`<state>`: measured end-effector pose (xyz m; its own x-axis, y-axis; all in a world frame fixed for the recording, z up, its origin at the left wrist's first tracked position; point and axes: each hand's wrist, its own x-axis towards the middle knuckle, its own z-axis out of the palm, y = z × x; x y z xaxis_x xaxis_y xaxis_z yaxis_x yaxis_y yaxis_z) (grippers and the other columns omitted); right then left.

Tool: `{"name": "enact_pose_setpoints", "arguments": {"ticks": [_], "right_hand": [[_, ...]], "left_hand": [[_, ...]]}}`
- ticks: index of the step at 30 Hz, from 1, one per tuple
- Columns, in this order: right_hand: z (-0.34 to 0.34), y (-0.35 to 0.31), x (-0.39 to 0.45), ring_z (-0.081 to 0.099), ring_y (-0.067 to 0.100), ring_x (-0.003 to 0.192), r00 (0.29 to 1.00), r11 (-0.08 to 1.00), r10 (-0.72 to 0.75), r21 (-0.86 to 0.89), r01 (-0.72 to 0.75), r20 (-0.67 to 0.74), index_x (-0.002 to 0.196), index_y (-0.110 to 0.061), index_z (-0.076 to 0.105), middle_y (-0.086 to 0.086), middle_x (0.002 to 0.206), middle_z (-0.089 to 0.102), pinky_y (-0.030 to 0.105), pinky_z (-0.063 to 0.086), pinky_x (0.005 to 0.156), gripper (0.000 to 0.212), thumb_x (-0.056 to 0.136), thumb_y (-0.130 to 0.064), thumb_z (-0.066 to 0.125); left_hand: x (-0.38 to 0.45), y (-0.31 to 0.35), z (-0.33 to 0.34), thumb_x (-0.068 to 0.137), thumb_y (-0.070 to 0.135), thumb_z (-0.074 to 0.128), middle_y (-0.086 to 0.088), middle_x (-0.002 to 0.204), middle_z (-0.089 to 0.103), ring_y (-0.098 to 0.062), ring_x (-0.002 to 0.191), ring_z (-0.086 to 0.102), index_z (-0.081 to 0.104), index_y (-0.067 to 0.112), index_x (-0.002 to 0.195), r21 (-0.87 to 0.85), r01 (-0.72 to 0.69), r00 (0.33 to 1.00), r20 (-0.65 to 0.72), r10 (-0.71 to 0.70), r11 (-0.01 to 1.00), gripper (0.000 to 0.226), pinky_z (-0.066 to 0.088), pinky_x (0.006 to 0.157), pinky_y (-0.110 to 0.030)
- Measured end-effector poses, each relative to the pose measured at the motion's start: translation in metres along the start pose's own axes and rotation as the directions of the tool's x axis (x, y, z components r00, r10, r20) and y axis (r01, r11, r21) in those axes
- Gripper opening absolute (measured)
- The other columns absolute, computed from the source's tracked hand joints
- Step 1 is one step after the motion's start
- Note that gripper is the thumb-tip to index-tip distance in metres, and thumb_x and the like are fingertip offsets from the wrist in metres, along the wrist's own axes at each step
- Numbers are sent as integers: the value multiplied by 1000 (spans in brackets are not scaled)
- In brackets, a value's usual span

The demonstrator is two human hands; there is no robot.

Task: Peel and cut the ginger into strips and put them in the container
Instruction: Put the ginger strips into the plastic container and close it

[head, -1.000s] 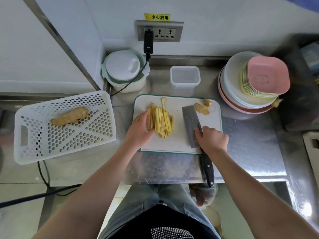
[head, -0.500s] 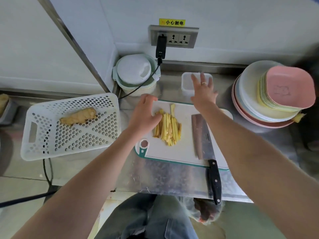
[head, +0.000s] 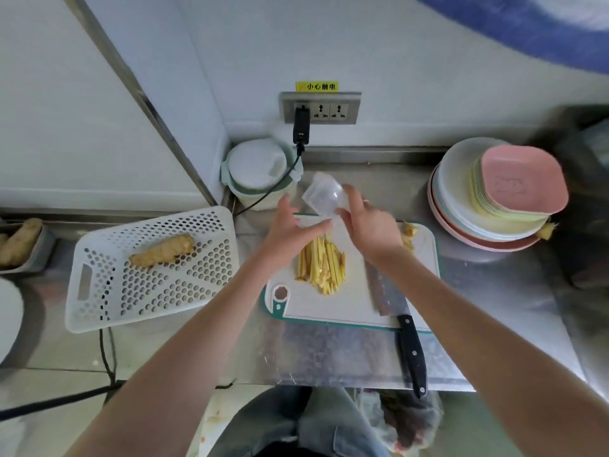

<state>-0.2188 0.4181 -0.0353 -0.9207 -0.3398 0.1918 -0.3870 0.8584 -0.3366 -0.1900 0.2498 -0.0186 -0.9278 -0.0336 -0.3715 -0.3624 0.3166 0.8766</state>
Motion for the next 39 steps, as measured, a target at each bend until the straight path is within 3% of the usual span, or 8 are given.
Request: {"name": "enact_pose_setpoints", "arguments": {"ticks": [4,8,11,19,27,32,35,39], "right_hand": [[-18,-25,-30,53,27,33,986,985,-127,-132,112,-109,124,-7,46,12,81,68,20,22,31,39,92,-28,40],[-26,-32,-46,56,26,36,991,976,-98,-206,77,-96,117,-11,47,6,69,63,24,33,28,36,93,-35,36],[-26,-40,-51,54,27,32,990,967,-80,-250,49,-115,99,-6,58,5,59,60,23,33,27,26,87,-28,67],[-27,-52,-58,48,25,26,990,952,-88,-302,51,-109,73,-6,58,3,47,53,18,14,34,33,67,-22,87],[-19,-56,-66,47,29,27,995,967,-74,-248,53,-74,83,-6,44,6,44,51,19,16,30,24,89,-29,44],[-24,-49,-61,64,43,74,991,982,123,-151,-114,51,104,-1,51,24,84,66,35,32,52,30,104,-24,33],[-30,-38,-51,62,37,76,944,949,307,40,-314,123,106,-6,50,21,87,66,34,38,55,30,104,-29,31],[-29,-10,-39,54,21,63,788,621,574,507,-597,225,98,-12,45,4,76,53,28,51,48,21,98,-32,50]], "left_hand": [[-11,14,-5,72,50,75,0,116,63,-14,99,64,51,27,115,-86,116,973,211,-96,989,54,56,85,-34],[-27,7,-4,75,53,71,-10,105,69,-22,91,70,62,22,104,-130,171,955,267,-132,977,43,58,82,-37],[-35,1,1,80,45,70,-14,108,65,-27,89,70,63,18,98,-211,192,969,196,-151,959,34,58,78,-34],[-49,-12,0,65,49,77,-16,112,63,-30,89,70,59,9,109,-344,239,966,180,-187,908,62,59,76,-35],[-56,-27,0,77,40,73,-17,111,63,-31,91,68,59,10,100,-346,229,971,154,-185,910,40,58,73,-33],[-63,-25,-2,86,26,67,0,86,68,-21,80,69,55,23,87,-375,200,970,204,-130,905,13,55,84,-35],[-65,-35,-11,88,17,64,-1,104,69,-15,92,68,56,21,107,-363,218,932,353,-83,906,21,53,88,-30],[-65,-58,-28,76,-10,68,4,121,61,-12,113,59,47,24,129,-343,228,826,564,6,911,67,47,98,-31]]}}
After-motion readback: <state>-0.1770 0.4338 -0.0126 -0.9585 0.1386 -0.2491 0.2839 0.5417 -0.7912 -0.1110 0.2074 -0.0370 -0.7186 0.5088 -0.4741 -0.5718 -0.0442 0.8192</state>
